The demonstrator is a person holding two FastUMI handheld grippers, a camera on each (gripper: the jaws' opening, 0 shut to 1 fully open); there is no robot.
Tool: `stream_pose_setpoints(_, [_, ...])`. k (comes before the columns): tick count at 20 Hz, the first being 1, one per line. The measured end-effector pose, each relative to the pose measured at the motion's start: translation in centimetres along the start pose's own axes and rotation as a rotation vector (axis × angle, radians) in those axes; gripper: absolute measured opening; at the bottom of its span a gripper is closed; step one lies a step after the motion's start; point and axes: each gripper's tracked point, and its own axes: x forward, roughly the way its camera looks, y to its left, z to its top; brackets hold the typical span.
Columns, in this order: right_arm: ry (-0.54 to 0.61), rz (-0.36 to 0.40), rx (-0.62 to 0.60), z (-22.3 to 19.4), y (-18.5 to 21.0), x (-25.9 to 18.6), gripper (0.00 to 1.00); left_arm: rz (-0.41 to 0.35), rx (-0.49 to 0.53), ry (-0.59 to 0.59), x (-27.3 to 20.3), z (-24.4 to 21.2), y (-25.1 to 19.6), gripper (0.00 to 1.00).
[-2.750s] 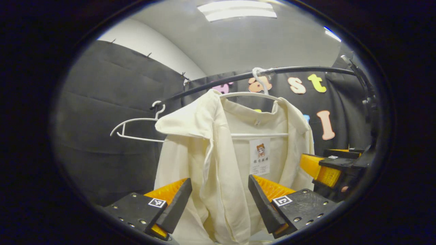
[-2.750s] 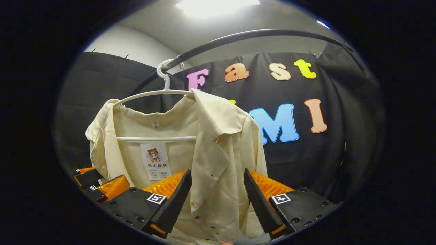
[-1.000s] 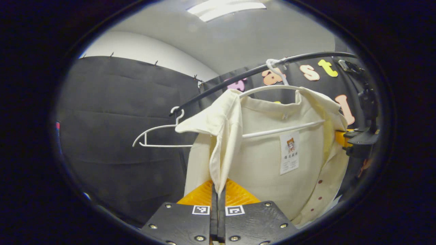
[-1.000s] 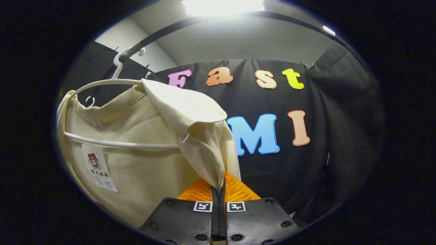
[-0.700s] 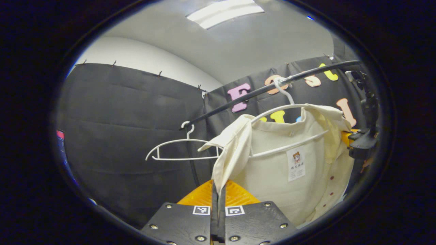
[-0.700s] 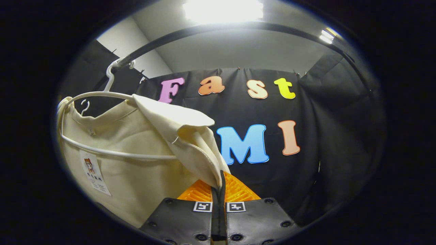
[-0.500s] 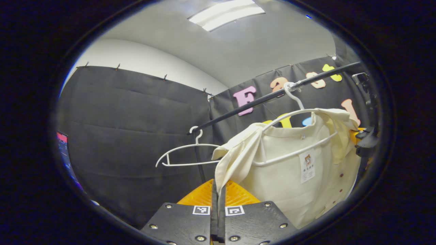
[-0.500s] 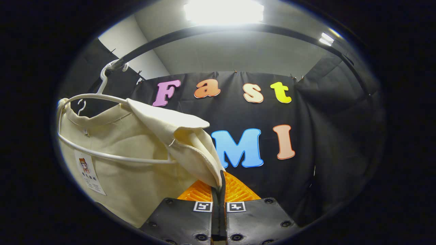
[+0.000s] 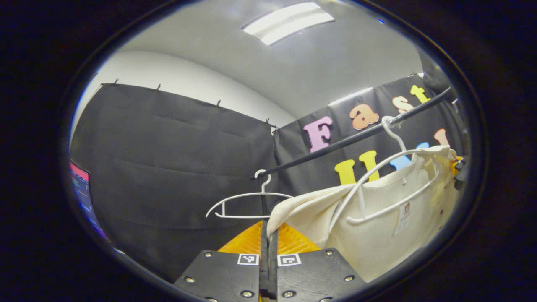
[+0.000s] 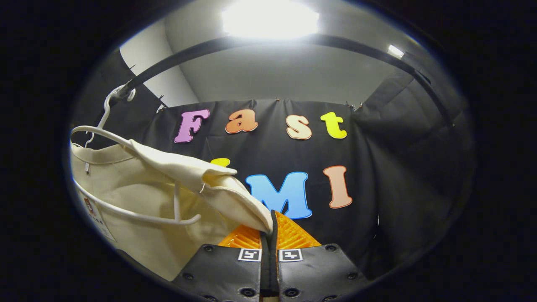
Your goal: Grasp the clothes on the hanger with both hands and then place them into the laundry hamper below.
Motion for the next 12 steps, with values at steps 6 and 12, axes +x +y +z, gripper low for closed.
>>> stream_pose_setpoints(6, [0.065, 0.051, 0.175, 0.0, 0.8, 2.7, 0.01, 0.001, -0.02, -0.019, 1.5, 1.6, 0.8, 0.01])
stream_pose_setpoints(12, [0.158, 0.101, 0.254, -2.3, 2.0, 5.4, 0.01, -0.023, -0.016, -0.046, 3.9, 2.9, 0.0, 0.0])
